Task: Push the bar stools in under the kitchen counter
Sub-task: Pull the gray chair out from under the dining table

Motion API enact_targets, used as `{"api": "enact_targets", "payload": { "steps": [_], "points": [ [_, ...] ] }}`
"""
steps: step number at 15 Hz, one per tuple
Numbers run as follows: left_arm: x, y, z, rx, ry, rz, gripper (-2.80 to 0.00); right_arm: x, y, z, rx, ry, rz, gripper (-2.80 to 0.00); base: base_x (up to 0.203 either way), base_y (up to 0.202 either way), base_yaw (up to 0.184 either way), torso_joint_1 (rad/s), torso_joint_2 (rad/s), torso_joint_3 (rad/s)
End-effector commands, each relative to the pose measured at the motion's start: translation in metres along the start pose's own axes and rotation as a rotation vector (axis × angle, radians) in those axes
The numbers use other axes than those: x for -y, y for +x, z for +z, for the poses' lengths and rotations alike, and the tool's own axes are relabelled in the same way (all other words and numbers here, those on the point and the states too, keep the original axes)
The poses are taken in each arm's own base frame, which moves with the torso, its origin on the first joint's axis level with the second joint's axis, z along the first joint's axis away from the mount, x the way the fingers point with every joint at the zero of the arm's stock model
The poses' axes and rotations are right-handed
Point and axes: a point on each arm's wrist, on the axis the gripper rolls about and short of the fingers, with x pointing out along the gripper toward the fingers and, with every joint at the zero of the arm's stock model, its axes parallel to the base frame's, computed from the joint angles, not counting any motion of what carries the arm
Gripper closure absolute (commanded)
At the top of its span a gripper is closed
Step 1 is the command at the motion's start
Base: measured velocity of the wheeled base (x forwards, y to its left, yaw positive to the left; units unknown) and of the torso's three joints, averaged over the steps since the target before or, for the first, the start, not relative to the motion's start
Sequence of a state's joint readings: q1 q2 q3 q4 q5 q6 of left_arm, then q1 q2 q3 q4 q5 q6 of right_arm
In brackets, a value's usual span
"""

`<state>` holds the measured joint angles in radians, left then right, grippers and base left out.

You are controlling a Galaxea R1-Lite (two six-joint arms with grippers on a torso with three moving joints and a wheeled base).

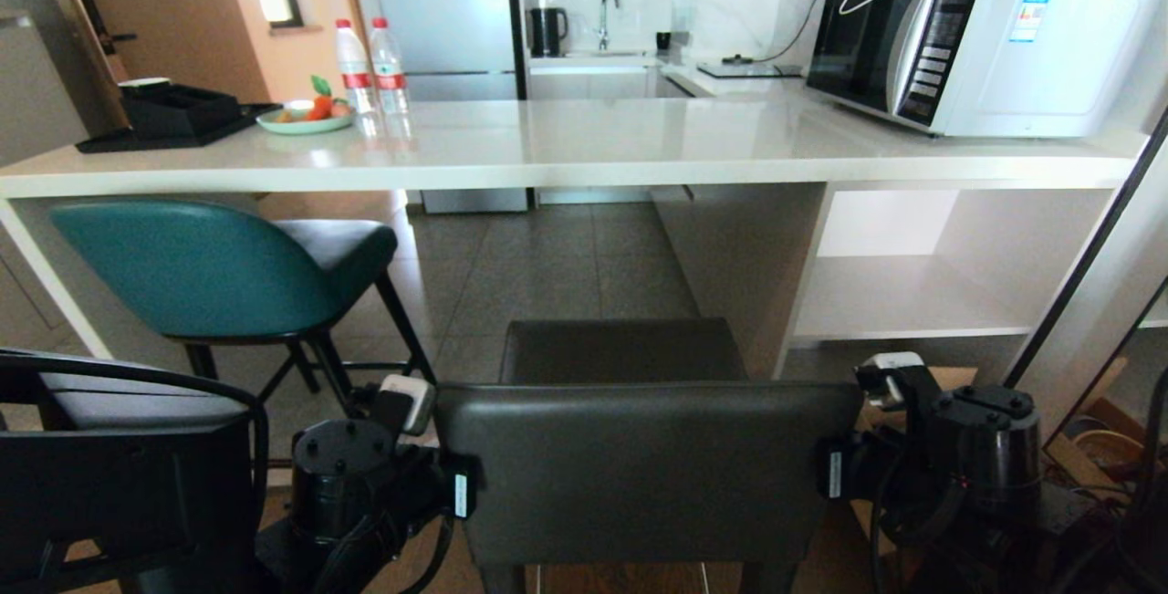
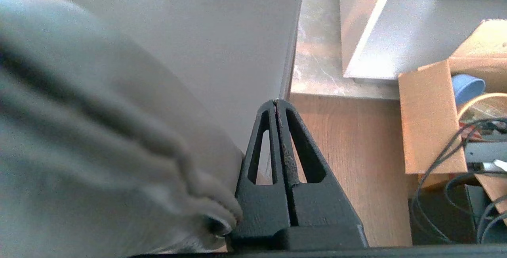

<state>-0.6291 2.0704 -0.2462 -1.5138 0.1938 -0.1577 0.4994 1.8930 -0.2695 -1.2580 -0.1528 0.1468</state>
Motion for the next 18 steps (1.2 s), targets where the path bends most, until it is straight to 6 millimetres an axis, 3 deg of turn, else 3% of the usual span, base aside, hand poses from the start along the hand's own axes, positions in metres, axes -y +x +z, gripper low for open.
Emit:
{"api": "enact_targets", "payload": {
  "steps": [1, 18],
  "points": [
    [0.017, -0.006, 0.003, 0.026, 0.008, -0.058, 0.00, -0.001, -0.002, -0.001, 0.006, 0.000, 0.006, 0.00, 0.000, 0.000, 0.000, 0.000, 0.00, 0.000],
    [0.015, -0.013, 0.000, 0.009, -0.045, -0.033, 0.00, -0.004, -0.027, -0.004, 0.010, 0.009, 0.002, 0.00, 0.000, 0.000, 0.000, 0.000, 0.00, 0.000]
  ]
}}
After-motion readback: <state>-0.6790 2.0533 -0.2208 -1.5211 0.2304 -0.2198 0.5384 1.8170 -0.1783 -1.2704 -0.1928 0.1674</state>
